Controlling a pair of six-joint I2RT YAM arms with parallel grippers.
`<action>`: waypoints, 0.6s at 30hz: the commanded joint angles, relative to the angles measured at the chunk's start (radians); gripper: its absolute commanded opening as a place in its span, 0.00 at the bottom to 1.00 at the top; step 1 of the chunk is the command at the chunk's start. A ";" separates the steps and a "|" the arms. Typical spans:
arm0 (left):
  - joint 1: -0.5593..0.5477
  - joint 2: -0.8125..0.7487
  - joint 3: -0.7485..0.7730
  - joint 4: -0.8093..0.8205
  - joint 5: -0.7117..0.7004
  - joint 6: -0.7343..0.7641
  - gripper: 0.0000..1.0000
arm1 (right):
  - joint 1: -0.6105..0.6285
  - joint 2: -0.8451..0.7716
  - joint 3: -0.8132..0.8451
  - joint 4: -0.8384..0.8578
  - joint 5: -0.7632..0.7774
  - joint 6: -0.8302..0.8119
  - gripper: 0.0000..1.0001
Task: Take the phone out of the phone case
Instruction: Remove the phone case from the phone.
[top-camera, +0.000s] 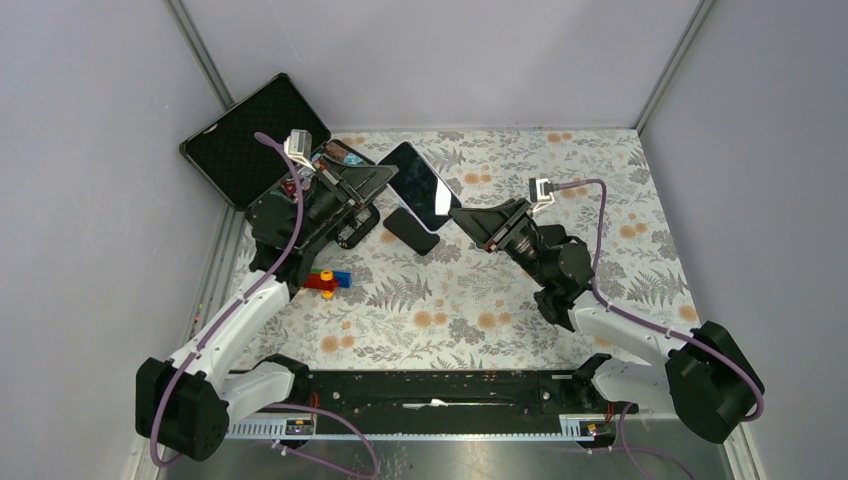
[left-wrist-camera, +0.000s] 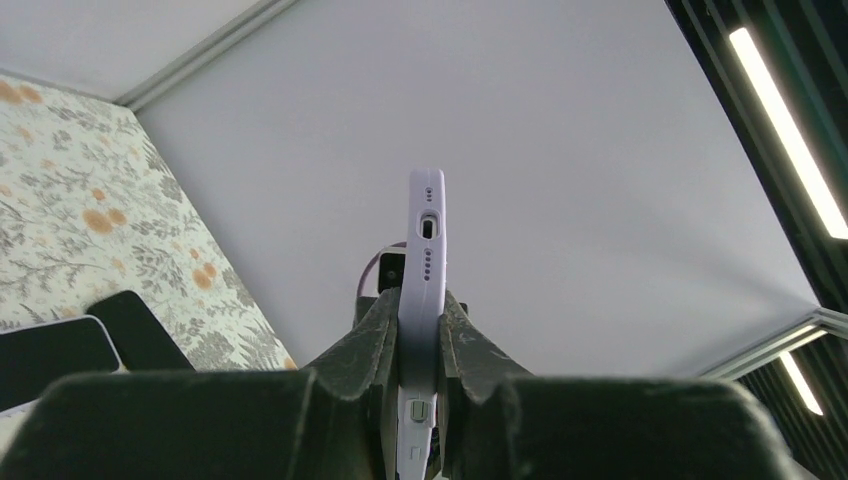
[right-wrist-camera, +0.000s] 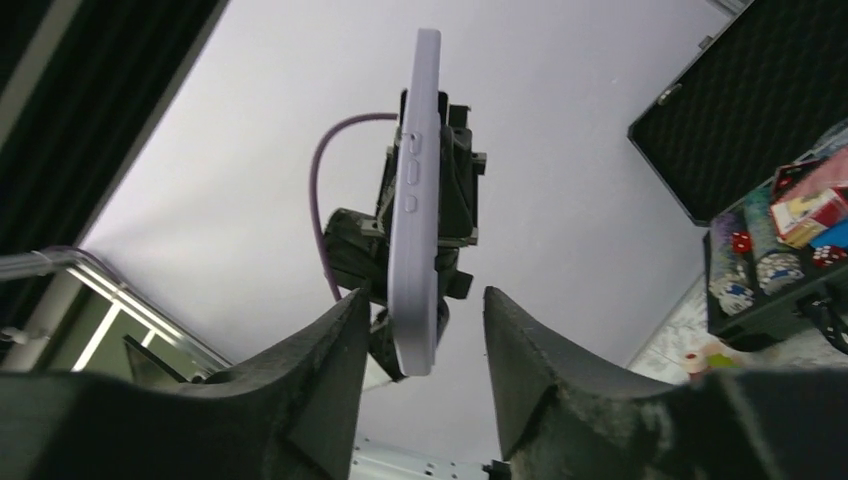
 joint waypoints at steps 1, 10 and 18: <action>0.004 -0.079 -0.004 0.080 -0.085 0.036 0.00 | 0.002 -0.028 0.037 0.100 0.058 0.031 0.50; 0.005 -0.119 -0.012 0.024 -0.114 0.084 0.00 | -0.033 -0.043 0.055 0.056 0.016 0.027 0.77; 0.005 -0.109 -0.018 0.055 -0.100 0.051 0.00 | -0.056 0.015 0.084 0.083 -0.024 0.087 0.45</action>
